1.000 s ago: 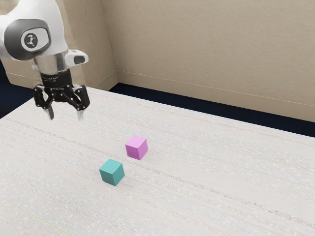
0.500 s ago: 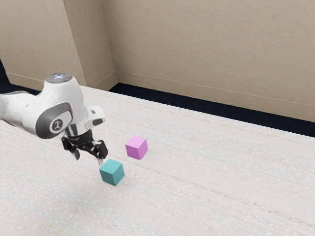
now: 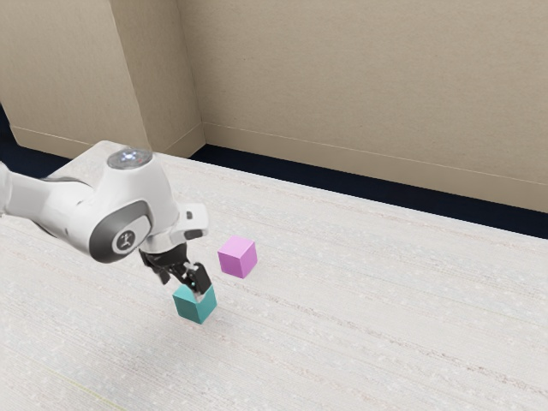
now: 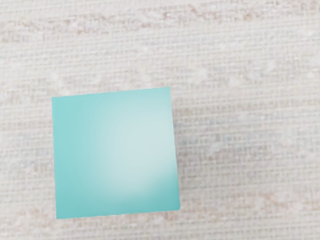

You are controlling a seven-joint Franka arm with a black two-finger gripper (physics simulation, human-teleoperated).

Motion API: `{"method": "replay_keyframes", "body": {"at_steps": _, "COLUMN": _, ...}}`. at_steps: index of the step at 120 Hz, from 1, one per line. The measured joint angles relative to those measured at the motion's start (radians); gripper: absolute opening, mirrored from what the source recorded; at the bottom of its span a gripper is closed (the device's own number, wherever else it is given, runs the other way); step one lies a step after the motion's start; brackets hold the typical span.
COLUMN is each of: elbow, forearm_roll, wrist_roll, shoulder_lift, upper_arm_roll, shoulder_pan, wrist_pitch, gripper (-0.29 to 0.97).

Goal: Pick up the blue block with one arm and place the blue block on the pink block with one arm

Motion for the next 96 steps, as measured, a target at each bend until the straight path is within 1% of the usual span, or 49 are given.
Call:
{"method": "replay_keyframes", "body": {"at_steps": 17, "elbow": 0.013, "forearm_roll": -0.056, "wrist_roll": 0.015, "shoulder_lift": 0.031, "upper_arm_roll": 0.007, "shoulder_pan": -0.003, "wrist_pitch": 0.031, "gripper": 0.68}}
{"method": "replay_keyframes", "body": {"at_steps": 28, "elbow": 0.017, "forearm_roll": -0.072, "wrist_roll": 0.019, "shoulder_lift": 0.050, "upper_arm_roll": 0.011, "shoulder_pan": -0.001, "wrist_pitch": 0.041, "gripper": 0.68}}
{"method": "replay_keyframes", "body": {"at_steps": 55, "elbow": 0.035, "forearm_roll": -0.082, "wrist_roll": 0.048, "shoulder_lift": 0.100, "upper_arm_roll": 0.028, "shoulder_pan": -0.001, "wrist_pitch": 0.058, "gripper": 0.68}}
{"method": "replay_keyframes", "body": {"at_steps": 78, "elbow": 0.079, "forearm_roll": -0.083, "wrist_roll": 0.078, "shoulder_lift": 0.149, "upper_arm_roll": 0.031, "shoulder_pan": 0.008, "wrist_pitch": 0.065, "gripper": 0.68}}
{"method": "replay_keyframes", "body": {"at_steps": 96, "elbow": 0.085, "forearm_roll": -0.083, "wrist_roll": 0.102, "shoulder_lift": 0.155, "upper_arm_roll": 0.032, "shoulder_pan": 0.005, "wrist_pitch": 0.058, "gripper": 0.68}}
